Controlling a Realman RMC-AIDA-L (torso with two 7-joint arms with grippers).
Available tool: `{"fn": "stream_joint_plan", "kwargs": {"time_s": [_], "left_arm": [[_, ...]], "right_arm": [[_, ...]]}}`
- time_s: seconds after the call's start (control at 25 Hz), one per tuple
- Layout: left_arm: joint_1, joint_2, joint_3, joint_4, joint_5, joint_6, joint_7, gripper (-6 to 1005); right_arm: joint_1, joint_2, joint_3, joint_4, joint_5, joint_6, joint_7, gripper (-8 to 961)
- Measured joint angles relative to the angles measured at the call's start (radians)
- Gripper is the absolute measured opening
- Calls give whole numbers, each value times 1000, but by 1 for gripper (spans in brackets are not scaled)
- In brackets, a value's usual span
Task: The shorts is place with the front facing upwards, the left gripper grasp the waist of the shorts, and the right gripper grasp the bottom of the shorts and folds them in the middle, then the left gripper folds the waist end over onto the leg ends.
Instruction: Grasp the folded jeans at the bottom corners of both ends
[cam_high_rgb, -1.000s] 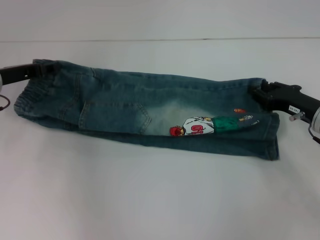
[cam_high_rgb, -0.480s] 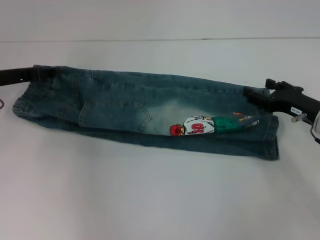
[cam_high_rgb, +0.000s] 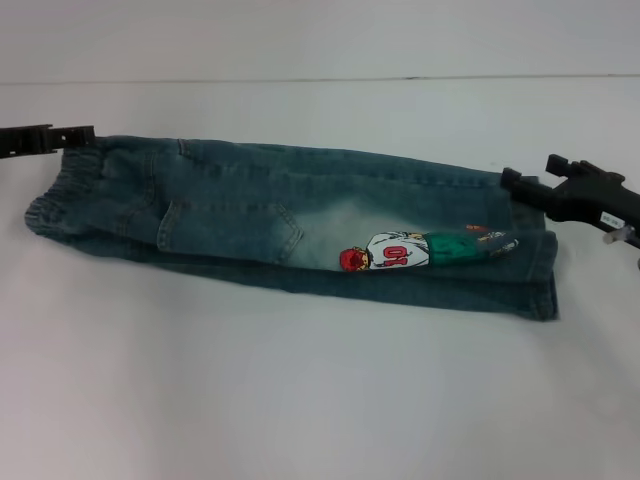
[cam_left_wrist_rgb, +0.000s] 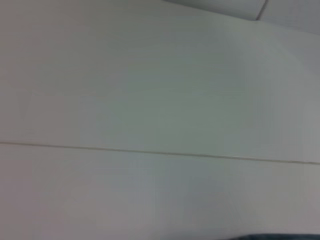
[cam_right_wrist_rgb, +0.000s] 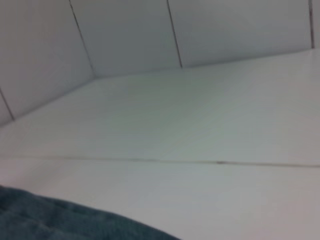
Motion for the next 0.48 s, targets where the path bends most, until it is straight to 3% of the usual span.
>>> {"fn": "stream_joint_plan", "kwargs": {"time_s": [0.24, 0.48], "left_arm": [[43, 5, -47, 69, -122, 200, 108, 832], [67, 18, -139, 65, -225, 377, 227, 833]], "right_arm": [[-37, -33, 0, -40, 1, -184, 96, 844], [-56, -97, -23, -58, -17, -477, 178, 838]]}}
